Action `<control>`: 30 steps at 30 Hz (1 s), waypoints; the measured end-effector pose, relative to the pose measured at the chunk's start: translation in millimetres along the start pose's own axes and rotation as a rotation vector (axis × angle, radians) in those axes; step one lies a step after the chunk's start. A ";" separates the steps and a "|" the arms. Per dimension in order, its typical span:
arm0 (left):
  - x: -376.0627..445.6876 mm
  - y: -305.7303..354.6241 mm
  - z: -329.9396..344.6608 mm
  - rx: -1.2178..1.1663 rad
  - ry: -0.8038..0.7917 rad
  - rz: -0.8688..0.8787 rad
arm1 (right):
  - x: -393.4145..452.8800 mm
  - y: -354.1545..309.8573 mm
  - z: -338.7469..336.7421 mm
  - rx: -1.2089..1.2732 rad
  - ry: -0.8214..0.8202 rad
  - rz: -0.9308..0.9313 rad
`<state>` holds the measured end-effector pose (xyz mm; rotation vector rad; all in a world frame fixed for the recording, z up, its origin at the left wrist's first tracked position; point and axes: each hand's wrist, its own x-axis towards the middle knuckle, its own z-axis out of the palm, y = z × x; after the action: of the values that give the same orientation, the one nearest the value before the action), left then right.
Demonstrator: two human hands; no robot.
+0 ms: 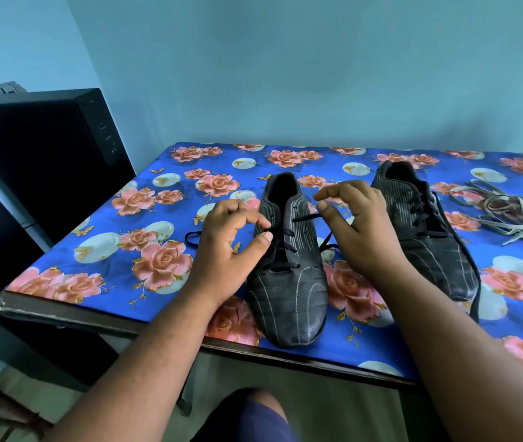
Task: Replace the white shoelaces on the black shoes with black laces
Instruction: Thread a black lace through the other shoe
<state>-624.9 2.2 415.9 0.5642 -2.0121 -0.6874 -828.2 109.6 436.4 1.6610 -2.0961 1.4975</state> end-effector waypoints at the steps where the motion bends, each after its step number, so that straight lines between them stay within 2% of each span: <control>1: 0.3 -0.1 0.5 0.001 0.000 0.001 | 0.0 -0.5 0.1 0.003 -0.021 -0.019; 6: 0.6 -2.2 1.2 0.022 0.004 0.051 | -0.4 0.2 2.4 -0.030 -0.122 -0.133; 9: 1.7 -1.0 1.3 -0.027 -0.051 -0.032 | -0.1 -0.2 5.1 -0.046 -0.135 -0.133; 13: 4.0 4.6 0.7 -0.266 -0.183 -0.175 | -0.1 -3.5 7.3 0.089 -0.172 -0.045; 15: 4.8 3.7 1.2 -0.300 -0.196 -0.190 | -0.2 -4.4 8.0 0.194 -0.227 0.042; 21: 2.6 -9.1 4.5 -0.024 -0.079 -0.096 | -0.2 -11.6 6.0 0.403 -0.257 0.199; 25: 3.7 -8.1 3.1 -0.020 -0.151 -0.129 | -1.4 -17.9 6.8 0.464 -0.268 0.235; 30: 2.9 -8.1 2.6 0.008 -0.036 -0.090 | -1.2 -19.7 3.5 0.548 -0.248 0.296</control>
<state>-627.6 -5.1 411.2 0.6548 -2.0333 -0.7484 -810.7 109.2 446.2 1.8352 -2.2756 2.2270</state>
